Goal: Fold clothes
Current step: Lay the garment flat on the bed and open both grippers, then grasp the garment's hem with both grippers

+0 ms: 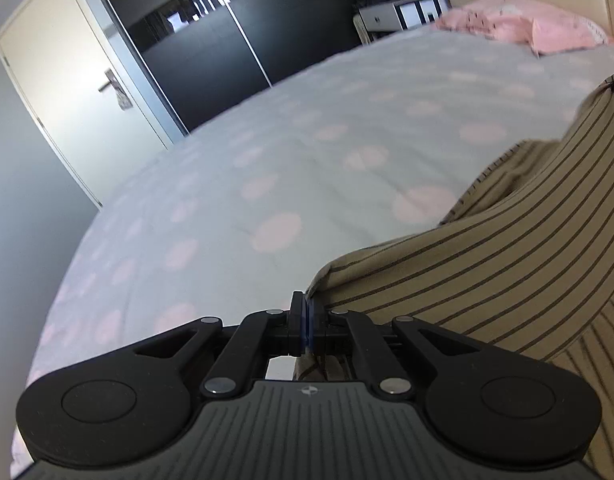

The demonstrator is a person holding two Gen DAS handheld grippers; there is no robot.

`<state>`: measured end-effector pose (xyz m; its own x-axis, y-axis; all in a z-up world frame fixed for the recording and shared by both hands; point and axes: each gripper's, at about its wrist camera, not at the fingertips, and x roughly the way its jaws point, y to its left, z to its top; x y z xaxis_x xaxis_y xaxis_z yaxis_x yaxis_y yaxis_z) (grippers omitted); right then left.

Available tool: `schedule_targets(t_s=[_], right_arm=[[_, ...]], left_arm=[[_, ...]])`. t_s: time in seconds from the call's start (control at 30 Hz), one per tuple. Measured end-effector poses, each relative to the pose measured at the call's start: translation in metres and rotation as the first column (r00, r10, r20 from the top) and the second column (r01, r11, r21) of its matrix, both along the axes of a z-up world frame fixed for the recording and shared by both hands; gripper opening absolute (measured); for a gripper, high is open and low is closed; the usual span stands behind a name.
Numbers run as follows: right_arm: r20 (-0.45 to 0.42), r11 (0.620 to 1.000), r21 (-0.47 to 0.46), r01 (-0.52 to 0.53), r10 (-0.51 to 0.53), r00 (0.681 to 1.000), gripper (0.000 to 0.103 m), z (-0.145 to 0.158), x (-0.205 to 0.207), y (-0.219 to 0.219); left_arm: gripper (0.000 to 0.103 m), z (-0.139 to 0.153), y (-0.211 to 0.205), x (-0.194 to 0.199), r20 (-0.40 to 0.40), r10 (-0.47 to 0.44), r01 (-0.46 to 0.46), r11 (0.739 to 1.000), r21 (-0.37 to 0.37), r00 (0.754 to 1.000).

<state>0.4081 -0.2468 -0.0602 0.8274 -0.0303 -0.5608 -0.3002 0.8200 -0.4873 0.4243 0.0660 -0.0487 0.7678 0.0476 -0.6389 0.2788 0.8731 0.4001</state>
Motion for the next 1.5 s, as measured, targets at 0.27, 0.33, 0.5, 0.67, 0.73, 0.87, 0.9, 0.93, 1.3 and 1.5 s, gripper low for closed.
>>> schedule_targets(t_s=[0.27,0.33,0.5,0.67,0.73,0.87,0.9,0.93,1.3,1.5], right_arm=[[-0.099,1.0,0.01,-0.012,0.013,0.995,0.002,-0.065,0.034,-0.006],[-0.118,1.0,0.014,-0.014,0.016,0.993,0.002,-0.069,0.034,-0.008],[-0.161,1.0,0.021,-0.017,0.02,0.987,0.005,-0.071,0.04,-0.008],[-0.234,0.995,0.091,0.031,-0.009,0.972,0.045,-0.042,0.046,-0.019],[-0.226,0.99,0.136,0.044,-0.012,0.974,0.048,-0.022,0.037,-0.028],[-0.213,0.984,0.174,0.032,0.006,0.977,0.048,0.015,0.005,-0.044],[-0.212,0.984,0.178,0.024,0.014,0.977,0.048,0.022,-0.008,-0.048],[-0.212,0.983,0.182,0.017,0.022,0.977,0.048,0.029,-0.02,-0.051],[-0.308,0.97,0.233,-0.068,0.14,0.941,0.05,0.019,-0.182,-0.095],[-0.313,0.965,0.241,-0.1,0.175,0.934,0.055,-0.005,-0.225,-0.109]], left_arm=[[0.0,-0.048,-0.003,0.012,-0.061,-0.029,0.031,0.999,0.027,0.998],[0.0,-0.05,-0.004,0.014,-0.06,-0.026,0.027,0.999,0.027,0.998],[0.001,-0.044,-0.001,0.009,-0.056,-0.006,0.006,1.0,0.001,0.998],[0.037,-0.019,-0.002,0.008,-0.018,0.025,-0.026,0.999,-0.02,1.0],[0.04,0.002,0.001,-0.005,0.014,0.021,-0.02,0.999,-0.036,1.0],[0.044,0.043,0.011,-0.04,0.038,0.037,-0.033,0.995,-0.093,0.999],[0.044,0.051,0.014,-0.05,0.035,0.038,-0.034,0.993,-0.112,0.999],[0.045,0.058,0.016,-0.062,0.03,0.037,-0.033,0.991,-0.126,0.999],[0.055,0.032,0.011,-0.202,-0.054,-0.118,0.114,0.991,-0.076,0.992],[0.059,-0.004,-0.001,-0.227,-0.088,-0.142,0.14,0.99,-0.025,0.986]])
